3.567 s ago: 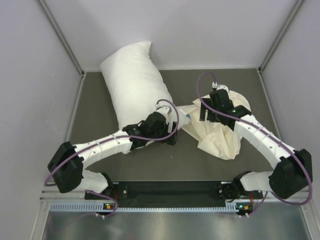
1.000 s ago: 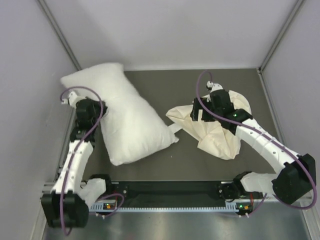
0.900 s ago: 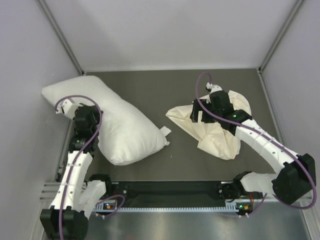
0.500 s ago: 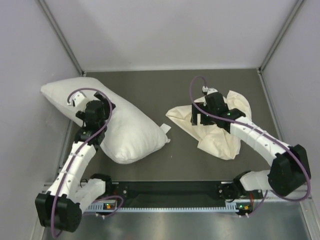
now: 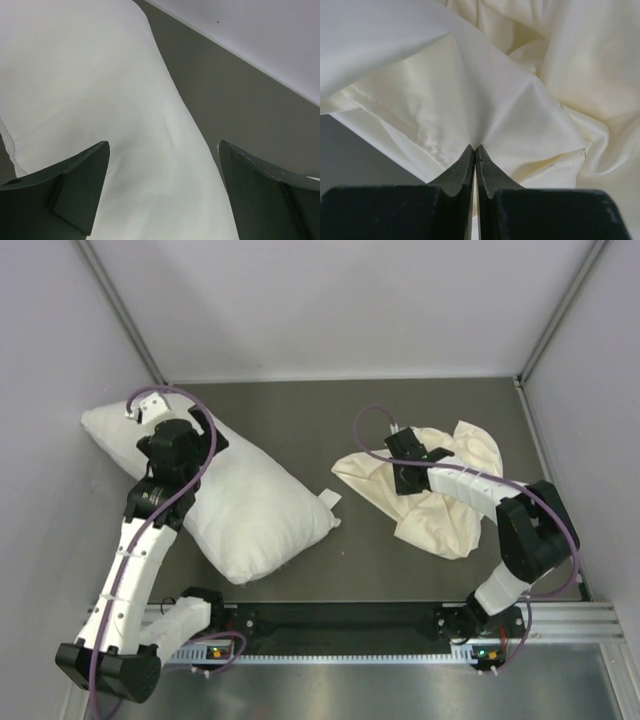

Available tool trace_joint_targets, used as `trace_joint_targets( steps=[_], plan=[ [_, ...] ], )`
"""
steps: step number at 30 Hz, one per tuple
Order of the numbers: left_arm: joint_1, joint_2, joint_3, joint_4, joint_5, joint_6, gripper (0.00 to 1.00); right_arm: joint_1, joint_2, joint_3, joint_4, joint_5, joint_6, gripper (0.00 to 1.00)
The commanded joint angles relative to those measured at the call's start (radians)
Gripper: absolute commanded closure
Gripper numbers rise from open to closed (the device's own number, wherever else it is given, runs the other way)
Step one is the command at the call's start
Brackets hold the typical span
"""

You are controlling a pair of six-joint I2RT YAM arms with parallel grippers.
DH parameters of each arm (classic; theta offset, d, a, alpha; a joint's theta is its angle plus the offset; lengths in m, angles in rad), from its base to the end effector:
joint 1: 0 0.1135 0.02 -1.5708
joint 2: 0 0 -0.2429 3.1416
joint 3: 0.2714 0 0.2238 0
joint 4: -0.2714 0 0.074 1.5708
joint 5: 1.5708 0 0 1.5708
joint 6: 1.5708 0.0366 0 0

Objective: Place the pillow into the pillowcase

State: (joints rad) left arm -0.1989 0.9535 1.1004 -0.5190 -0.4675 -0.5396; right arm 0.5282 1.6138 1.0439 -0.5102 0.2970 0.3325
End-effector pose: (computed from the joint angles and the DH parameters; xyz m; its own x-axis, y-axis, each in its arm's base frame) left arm 0.1829 -0.0200 0.3637 -0.1849 -0.4306 -0.8834 -0.3848 0.8588 -0.3381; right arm 0.2608 0.1398 0.1942 -0.8385 -0.1279 -0.5297 -0.0943 0.9915 -0.0902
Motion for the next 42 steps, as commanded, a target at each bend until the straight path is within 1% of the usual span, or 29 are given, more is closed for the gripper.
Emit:
trace_joint_targets(
  steps=[1, 3, 4, 5, 6, 7, 10, 11, 13, 15, 17, 19, 20, 22, 23, 24, 25, 26, 30, 32, 33, 35, 38, 40, 41, 42],
  plan=[
    [-0.008, -0.015, 0.052, -0.065, 0.094, 0.069, 0.05, 0.007, -0.026, 0.109, -0.001, 0.108, -0.021, 1.0],
    [-0.01, -0.012, 0.047, -0.049, 0.139, 0.075, 0.06, -0.013, -0.057, 0.171, -0.019, 0.105, -0.033, 1.0],
    [-0.011, -0.012, 0.035, -0.033, 0.195, 0.079, 0.06, -0.02, -0.064, 0.195, -0.025, 0.097, -0.039, 1.0],
    [-0.016, -0.003, 0.024, -0.015, 0.219, 0.084, 0.07, -0.025, -0.081, 0.218, -0.03, 0.087, -0.059, 1.0],
    [-0.023, 0.005, 0.01, 0.043, 0.242, 0.09, 0.07, -0.031, -0.089, 0.26, -0.031, 0.09, -0.067, 1.0],
    [-0.043, 0.027, -0.011, 0.065, 0.275, 0.102, 0.08, -0.036, -0.098, 0.28, -0.031, 0.09, -0.075, 1.0],
    [-0.095, 0.086, -0.023, 0.122, 0.309, 0.113, 0.08, -0.074, -0.111, 0.353, -0.028, 0.028, -0.102, 1.0],
    [-0.112, 0.1, -0.025, 0.14, 0.329, 0.116, 0.08, -0.088, -0.106, 0.376, -0.028, -0.023, -0.118, 1.0],
    [-0.158, 0.123, -0.027, 0.201, 0.355, 0.125, 0.08, -0.128, -0.097, 0.444, -0.027, -0.08, -0.139, 1.0],
    [-0.194, 0.166, -0.024, 0.255, 0.412, 0.132, 0.08, -0.166, -0.091, 0.499, -0.027, -0.163, -0.154, 1.0],
    [-0.217, 0.214, -0.002, 0.277, 0.446, 0.138, 0.08, -0.188, -0.103, 0.524, -0.027, -0.253, -0.155, 1.0],
    [-0.258, 0.257, 0.022, 0.301, 0.463, 0.148, 0.08, -0.195, -0.121, 0.544, -0.028, -0.291, -0.154, 1.0],
    [-0.272, 0.269, 0.027, 0.316, 0.493, 0.155, 0.08, -0.195, -0.144, 0.545, -0.027, -0.342, -0.15, 1.0],
    [-0.319, 0.297, 0.032, 0.347, 0.52, 0.162, 0.08, -0.195, -0.169, 0.548, -0.028, -0.375, -0.144, 1.0],
    [-0.333, 0.306, 0.032, 0.393, 0.541, 0.165, 0.08, -0.195, -0.199, 0.548, -0.027, -0.41, -0.142, 1.0],
    [-0.353, 0.313, 0.029, 0.419, 0.57, 0.168, 0.08, -0.195, -0.215, 0.544, -0.033, -0.423, -0.141, 1.0],
    [-0.361, 0.335, 0.024, 0.447, 0.636, 0.174, 0.08, -0.195, -0.229, 0.542, -0.039, -0.427, -0.136, 1.0],
    [-0.372, 0.344, 0.026, 0.474, 0.651, 0.178, 0.09, -0.195, -0.256, 0.544, -0.045, -0.433, -0.136, 1.0],
    [-0.45, 0.376, 0.027, 0.494, 0.658, 0.233, 0.09, -0.195, -0.321, 0.556, -0.093, -0.441, -0.139, 1.0],
    [-0.482, 0.381, 0.024, 0.502, 0.623, 0.254, 0.09, -0.195, -0.344, 0.568, -0.125, -0.458, -0.141, 1.0],
    [-0.519, 0.381, 0.019, 0.51, 0.607, 0.277, 0.09, -0.195, -0.351, 0.573, -0.134, -0.466, -0.139, 1.0],
    [-0.571, 0.384, 0.018, 0.539, 0.543, 0.303, 0.09, -0.195, -0.374, 0.573, -0.154, -0.501, -0.13, 1.0],
    [-0.608, 0.398, 0.018, 0.562, 0.434, 0.345, 0.12, -0.194, -0.425, 0.57, -0.171, -0.551, -0.113, 1.0],
    [-0.609, 0.406, 0.009, 0.593, 0.397, 0.356, 0.13, -0.192, -0.468, 0.571, -0.182, -0.57, -0.109, 1.0],
    [-0.608, 0.41, 0.003, 0.605, 0.357, 0.351, 0.12, -0.192, -0.483, 0.574, -0.2, -0.581, -0.108, 1.0],
    [-0.609, 0.41, -0.002, 0.614, 0.356, 0.354, 0.12, -0.191, -0.498, 0.576, -0.211, -0.584, -0.107, 1.0]
  ],
)
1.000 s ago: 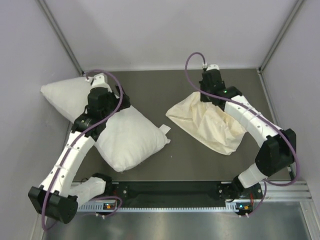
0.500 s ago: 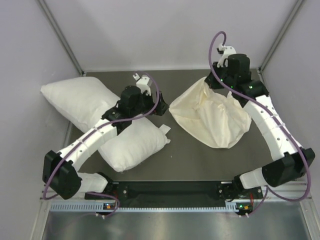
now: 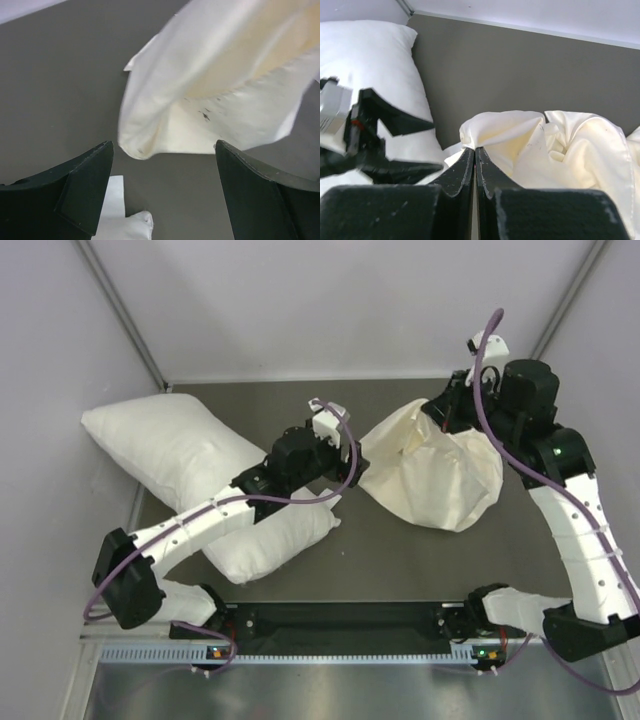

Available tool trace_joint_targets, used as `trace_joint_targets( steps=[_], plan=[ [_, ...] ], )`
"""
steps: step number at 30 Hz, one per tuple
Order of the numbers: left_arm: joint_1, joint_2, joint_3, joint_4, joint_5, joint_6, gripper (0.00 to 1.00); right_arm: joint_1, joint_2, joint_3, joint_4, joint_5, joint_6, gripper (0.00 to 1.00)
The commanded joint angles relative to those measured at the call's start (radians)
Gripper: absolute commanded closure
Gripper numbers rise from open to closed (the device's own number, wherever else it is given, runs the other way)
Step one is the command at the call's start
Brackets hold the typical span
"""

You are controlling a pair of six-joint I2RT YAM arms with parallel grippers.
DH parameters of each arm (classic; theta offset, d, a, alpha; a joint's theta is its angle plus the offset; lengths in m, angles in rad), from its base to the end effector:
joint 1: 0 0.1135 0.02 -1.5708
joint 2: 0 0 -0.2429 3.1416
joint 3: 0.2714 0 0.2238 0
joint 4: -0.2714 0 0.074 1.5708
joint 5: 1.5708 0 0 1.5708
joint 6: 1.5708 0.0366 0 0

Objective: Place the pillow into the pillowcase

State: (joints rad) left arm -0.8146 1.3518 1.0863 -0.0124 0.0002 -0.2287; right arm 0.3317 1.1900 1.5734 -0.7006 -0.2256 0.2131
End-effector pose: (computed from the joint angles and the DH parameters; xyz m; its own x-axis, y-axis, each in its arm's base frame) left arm 0.2040 -0.2163 0.3216 -0.3483 0.0388 -0.9366 0.6660 0.7134 -0.2181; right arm 0.1972 0.0766 0.4411 -0.3979 0.0810 -0.9139 -0.4442 0.8545 0.2691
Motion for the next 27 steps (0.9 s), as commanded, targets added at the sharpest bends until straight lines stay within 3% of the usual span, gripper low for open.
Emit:
trace_joint_targets(
  steps=[1, 7, 10, 11, 13, 14, 15, 19, 20, 23, 27],
  plan=[
    [0.008, 0.017, 0.012, 0.123, -0.108, 0.042, 0.12, 0.004, -0.107, 0.043, -0.034, -0.064, 0.012, 1.0],
    [-0.006, 0.058, 0.041, 0.155, -0.066, 0.009, 0.17, 0.003, -0.223, 0.008, -0.103, -0.083, 0.015, 1.0],
    [-0.031, 0.066, 0.057, 0.169, 0.016, 0.002, 0.28, 0.003, -0.285, -0.013, -0.14, -0.086, 0.022, 1.0],
    [-0.043, 0.066, 0.06, 0.179, 0.058, -0.003, 0.5, 0.004, -0.311, -0.015, -0.151, -0.077, 0.022, 1.0],
    [-0.061, 0.061, 0.075, 0.18, 0.14, -0.032, 0.72, 0.003, -0.345, -0.007, -0.195, -0.028, 0.019, 1.0],
    [-0.09, 0.056, 0.081, 0.174, 0.156, -0.046, 0.92, 0.003, -0.354, 0.013, -0.21, -0.005, 0.019, 1.0],
    [-0.109, 0.044, 0.092, 0.161, 0.165, -0.064, 1.0, 0.003, -0.362, 0.028, -0.23, 0.02, 0.016, 1.0],
    [-0.213, 0.0, 0.139, 0.016, 0.048, -0.142, 1.0, 0.003, -0.36, 0.126, -0.301, 0.162, 0.008, 1.0],
    [-0.24, -0.012, 0.149, -0.045, -0.05, -0.177, 1.0, 0.004, -0.351, 0.151, -0.303, 0.173, 0.005, 1.0],
    [-0.248, -0.103, 0.107, -0.145, -0.098, -0.325, 1.0, 0.003, -0.256, 0.171, -0.283, 0.166, -0.014, 1.0],
    [-0.247, -0.277, 0.003, -0.403, -0.425, -0.518, 1.0, 0.001, -0.121, 0.114, -0.113, 0.115, 0.0, 1.0]
  ],
)
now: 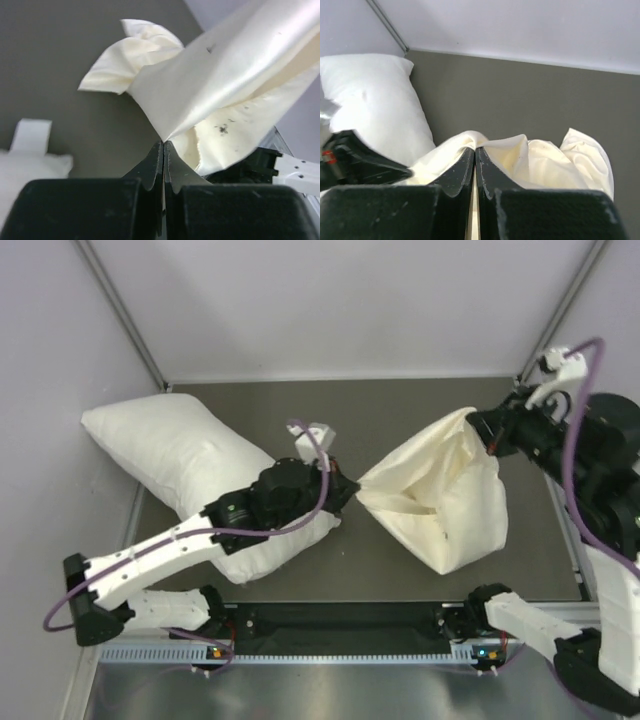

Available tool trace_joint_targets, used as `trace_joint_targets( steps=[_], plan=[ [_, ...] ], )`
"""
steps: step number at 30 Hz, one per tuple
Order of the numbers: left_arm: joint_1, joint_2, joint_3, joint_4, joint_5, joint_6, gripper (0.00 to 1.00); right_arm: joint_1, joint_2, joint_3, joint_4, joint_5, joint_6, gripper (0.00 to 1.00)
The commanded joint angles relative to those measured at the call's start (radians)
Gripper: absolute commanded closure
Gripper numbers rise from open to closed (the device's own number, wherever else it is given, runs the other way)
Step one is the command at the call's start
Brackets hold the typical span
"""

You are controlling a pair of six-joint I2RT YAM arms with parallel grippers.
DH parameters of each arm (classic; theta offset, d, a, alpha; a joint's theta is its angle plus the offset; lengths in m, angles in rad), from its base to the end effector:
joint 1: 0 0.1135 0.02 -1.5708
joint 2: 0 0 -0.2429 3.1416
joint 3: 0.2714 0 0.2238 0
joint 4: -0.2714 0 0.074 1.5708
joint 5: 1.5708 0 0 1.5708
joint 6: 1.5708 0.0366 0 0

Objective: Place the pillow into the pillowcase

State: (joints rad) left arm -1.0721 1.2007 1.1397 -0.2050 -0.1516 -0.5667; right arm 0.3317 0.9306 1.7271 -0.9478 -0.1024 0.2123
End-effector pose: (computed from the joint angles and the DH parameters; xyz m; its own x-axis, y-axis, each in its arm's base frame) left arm 0.1279 -0.2233 0.3577 -0.5347 -0.1277 -0.8353 0.6061 0.6308 -0.4845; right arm 0.0857 0.0335 0.4878 -0.2277 0.1433 -0.9631 -0.3800 0.8976 0.2234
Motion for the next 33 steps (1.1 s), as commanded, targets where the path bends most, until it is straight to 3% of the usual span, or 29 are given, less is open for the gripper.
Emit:
trace_joint_targets(
  steps=[1, 3, 7, 12, 18, 21, 25, 33],
  plan=[
    [0.011, -0.156, -0.07, -0.299, -0.329, -0.206, 1.0, 0.003, 0.219, -0.029, 0.161, -0.043, -0.001, 1.0],
    [0.011, -0.237, -0.126, -0.364, -0.476, -0.249, 1.0, 0.003, 0.363, 0.011, 0.229, -0.083, -0.002, 1.0],
    [0.012, -0.283, -0.14, -0.462, -0.578, -0.265, 1.0, 0.003, 0.563, 0.165, 0.294, -0.209, 0.004, 1.0],
    [0.011, -0.231, -0.075, -0.551, -0.62, -0.26, 1.0, 0.003, 0.593, 0.23, 0.322, -0.266, -0.002, 0.98],
    [0.011, -0.24, -0.008, -0.611, -0.697, -0.239, 1.0, 0.003, 0.426, -0.047, 0.331, -0.376, -0.034, 0.61],
    [0.011, -0.263, 0.014, -0.657, -0.738, -0.239, 1.0, 0.001, 0.299, -0.254, 0.382, -0.393, -0.036, 0.35],
    [0.012, -0.323, 0.018, -0.715, -0.76, -0.249, 1.0, 0.003, 0.24, -0.498, 0.464, -0.362, -0.005, 0.26],
    [0.011, -0.489, -0.09, -0.738, -0.697, -0.28, 1.0, 0.099, 0.37, -0.601, 0.604, -0.338, 0.074, 0.16]
  ],
)
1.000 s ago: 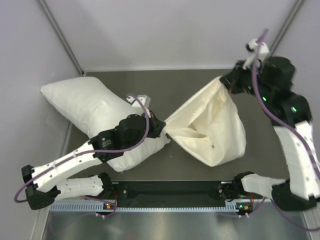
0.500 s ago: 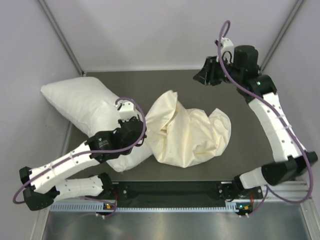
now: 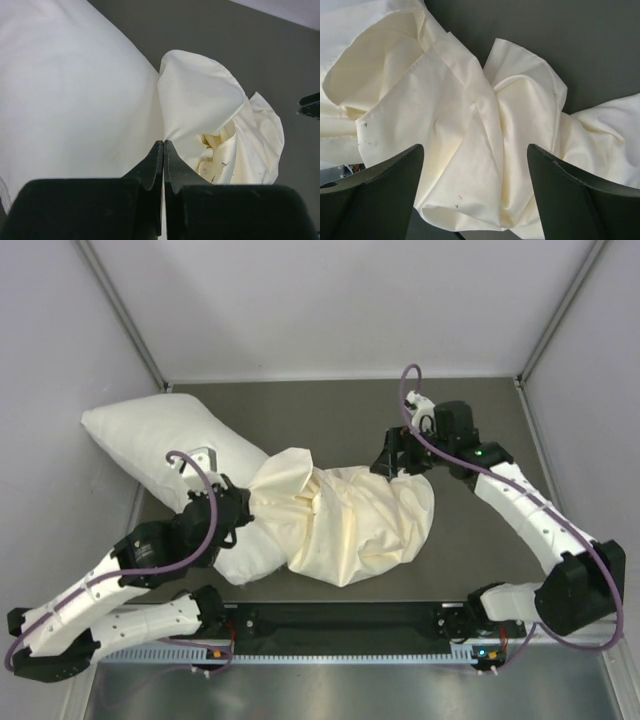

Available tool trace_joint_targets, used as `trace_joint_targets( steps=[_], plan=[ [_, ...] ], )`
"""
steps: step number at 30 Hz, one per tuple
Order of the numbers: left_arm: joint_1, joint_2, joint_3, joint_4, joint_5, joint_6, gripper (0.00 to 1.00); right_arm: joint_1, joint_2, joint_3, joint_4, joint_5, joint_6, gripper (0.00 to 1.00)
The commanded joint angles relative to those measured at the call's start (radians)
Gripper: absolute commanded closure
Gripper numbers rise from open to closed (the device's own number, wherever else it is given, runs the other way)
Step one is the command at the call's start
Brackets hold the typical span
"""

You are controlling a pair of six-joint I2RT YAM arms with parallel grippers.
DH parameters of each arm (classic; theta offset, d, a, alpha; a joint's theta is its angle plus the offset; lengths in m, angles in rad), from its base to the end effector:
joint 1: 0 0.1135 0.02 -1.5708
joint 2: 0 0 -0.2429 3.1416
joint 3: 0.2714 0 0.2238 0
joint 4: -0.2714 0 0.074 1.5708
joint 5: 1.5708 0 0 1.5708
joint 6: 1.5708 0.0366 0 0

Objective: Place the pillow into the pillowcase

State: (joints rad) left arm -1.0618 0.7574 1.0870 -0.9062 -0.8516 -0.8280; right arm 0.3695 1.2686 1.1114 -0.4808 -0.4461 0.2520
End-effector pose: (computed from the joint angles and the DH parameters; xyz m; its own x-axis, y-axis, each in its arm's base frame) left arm 0.0778 -0.0829 0.3534 -0.3770 -0.3201 -0.8691 -0.0145 0.9403 -0.3401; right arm 0.2330 0.1072 0.3072 -0.6997 -0.0297 -0.7138 -0.4900 0.7471 0.4491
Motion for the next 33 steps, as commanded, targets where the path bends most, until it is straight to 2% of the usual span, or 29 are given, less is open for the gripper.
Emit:
trace_joint_targets(
  steps=[1, 4, 12, 23, 29, 30, 32, 33],
  plan=[
    [0.0, -0.056, -0.051, -0.037, 0.014, -0.022, 1.0, 0.077, 0.046, 0.018, 0.166, 0.012, 0.042, 0.14],
    [0.0, -0.089, -0.087, -0.045, 0.017, -0.033, 1.0, 0.14, 0.09, 0.027, 0.22, 0.023, 0.07, 0.09],
    [0.0, -0.093, -0.095, -0.053, 0.025, -0.033, 1.0, 0.273, 0.23, 0.128, 0.263, 0.059, 0.125, 0.08],
    [0.0, -0.102, -0.075, -0.072, 0.036, -0.031, 1.0, 0.374, 0.443, 0.28, 0.231, 0.23, 0.159, 0.15],
    [0.0, -0.118, -0.056, -0.089, 0.036, -0.034, 1.0, 0.373, 0.597, 0.334, 0.191, 0.32, 0.174, 0.32],
    [0.0, -0.122, -0.052, -0.097, 0.039, -0.034, 1.0, 0.375, 0.598, 0.324, 0.183, 0.364, 0.179, 0.43],
    [0.002, -0.128, -0.049, -0.102, 0.036, -0.034, 1.0, 0.375, 0.585, 0.301, 0.174, 0.417, 0.188, 0.54],
    [0.0, -0.128, -0.049, -0.105, 0.036, -0.034, 1.0, 0.375, 0.56, 0.28, 0.169, 0.47, 0.19, 0.67]
  ],
)
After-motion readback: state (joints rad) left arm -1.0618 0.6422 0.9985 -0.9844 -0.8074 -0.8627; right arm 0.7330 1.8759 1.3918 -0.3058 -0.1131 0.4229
